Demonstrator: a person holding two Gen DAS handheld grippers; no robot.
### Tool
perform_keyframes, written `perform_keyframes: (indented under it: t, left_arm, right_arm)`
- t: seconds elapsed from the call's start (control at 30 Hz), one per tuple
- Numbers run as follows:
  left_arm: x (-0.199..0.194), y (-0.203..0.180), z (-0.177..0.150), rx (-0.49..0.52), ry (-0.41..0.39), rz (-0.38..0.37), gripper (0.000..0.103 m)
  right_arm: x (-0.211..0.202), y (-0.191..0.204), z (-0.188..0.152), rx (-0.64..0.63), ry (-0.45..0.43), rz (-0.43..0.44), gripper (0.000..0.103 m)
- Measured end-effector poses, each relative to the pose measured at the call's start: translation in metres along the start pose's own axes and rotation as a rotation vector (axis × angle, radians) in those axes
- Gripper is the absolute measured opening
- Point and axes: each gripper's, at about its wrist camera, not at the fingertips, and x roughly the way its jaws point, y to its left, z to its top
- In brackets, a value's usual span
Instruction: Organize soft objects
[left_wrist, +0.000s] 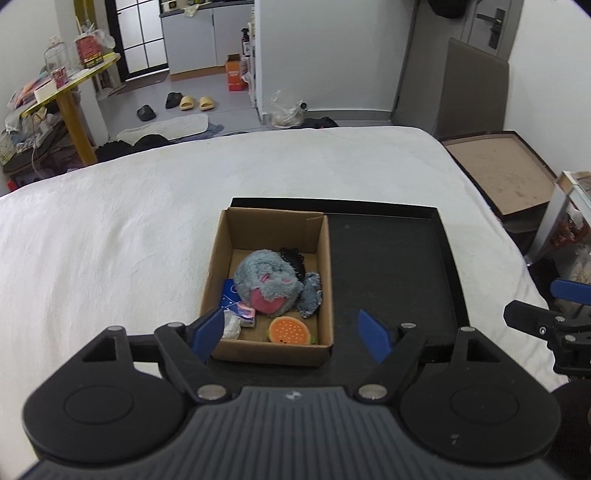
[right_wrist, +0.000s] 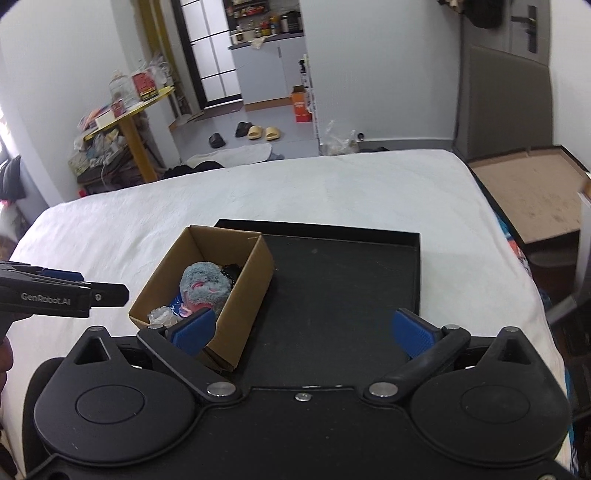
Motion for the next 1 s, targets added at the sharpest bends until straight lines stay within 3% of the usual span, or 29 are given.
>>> perform_keyframes:
  t: [0.2, 0.43, 0.7, 1.0]
  left_arm:
    - [-0.019, 0.000, -0.001, 0.009, -0.007, -0.004, 0.092]
    - [-0.034, 0.010, -0.004, 0.013, -0.007, -0.006, 0.099]
    - [-0.057, 0.018, -0.011, 0.012, -0.060, -0.062, 0.100]
    - [-0.072, 0.024, -0.018, 0.018, -0.097, -0.064, 0.100]
  right_arm:
    - [-0.015, -0.004, -0.002, 0.050, -0.001, 0.000, 0.103]
    - [-0.028, 0.004, -0.002, 0.046, -0.002, -0.034, 0.103]
    - [-0.035, 0.009, -0.002, 0.101, 0.002, -0.070, 0.103]
    - [-0.039, 0.024, -0.010, 0.114, 0.004, -0.075, 0.103]
